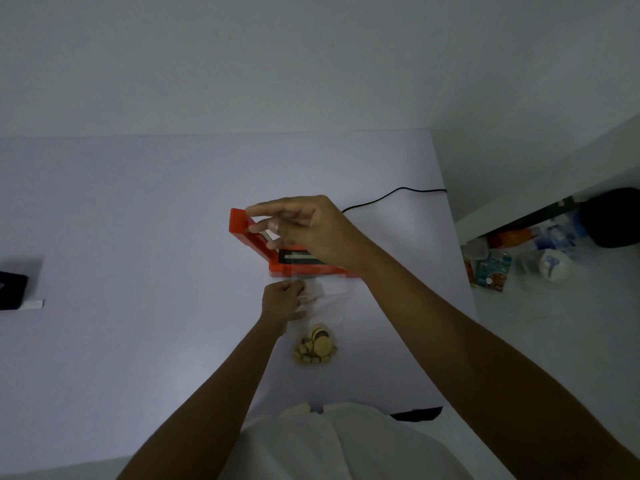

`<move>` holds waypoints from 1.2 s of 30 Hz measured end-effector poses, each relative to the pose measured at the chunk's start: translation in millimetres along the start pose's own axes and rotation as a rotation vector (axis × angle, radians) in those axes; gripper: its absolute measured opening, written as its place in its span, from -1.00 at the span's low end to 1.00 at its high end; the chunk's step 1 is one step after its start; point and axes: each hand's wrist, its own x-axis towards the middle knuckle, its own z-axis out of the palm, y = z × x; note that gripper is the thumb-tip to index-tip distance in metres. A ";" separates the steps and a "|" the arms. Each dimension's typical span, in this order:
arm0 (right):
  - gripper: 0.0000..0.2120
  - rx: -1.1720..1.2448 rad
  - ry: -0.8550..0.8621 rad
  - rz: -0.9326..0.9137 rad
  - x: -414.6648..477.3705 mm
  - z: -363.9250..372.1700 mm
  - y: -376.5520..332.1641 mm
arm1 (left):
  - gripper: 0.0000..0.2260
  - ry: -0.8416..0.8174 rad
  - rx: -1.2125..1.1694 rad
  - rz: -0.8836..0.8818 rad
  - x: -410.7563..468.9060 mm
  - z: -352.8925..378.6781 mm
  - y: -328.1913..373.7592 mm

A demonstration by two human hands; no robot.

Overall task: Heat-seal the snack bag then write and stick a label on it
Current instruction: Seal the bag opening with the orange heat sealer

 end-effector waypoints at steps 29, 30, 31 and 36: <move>-0.83 0.145 0.766 0.605 -76.1 -11.1 160.9 | -0.80 -0.017 0.049 0.122 -8.2 -2.4 5.5; -0.82 0.145 0.767 0.595 -75.7 -10.9 161.4 | -0.79 0.016 0.079 0.151 -7.8 -4.1 4.9; -0.82 0.145 0.766 0.587 -75.6 -11.0 162.1 | -0.77 0.059 0.114 0.188 -5.4 -5.7 3.4; -0.81 0.094 0.758 0.558 -75.5 -12.6 166.1 | -0.70 0.253 0.249 0.294 9.0 -18.5 -1.0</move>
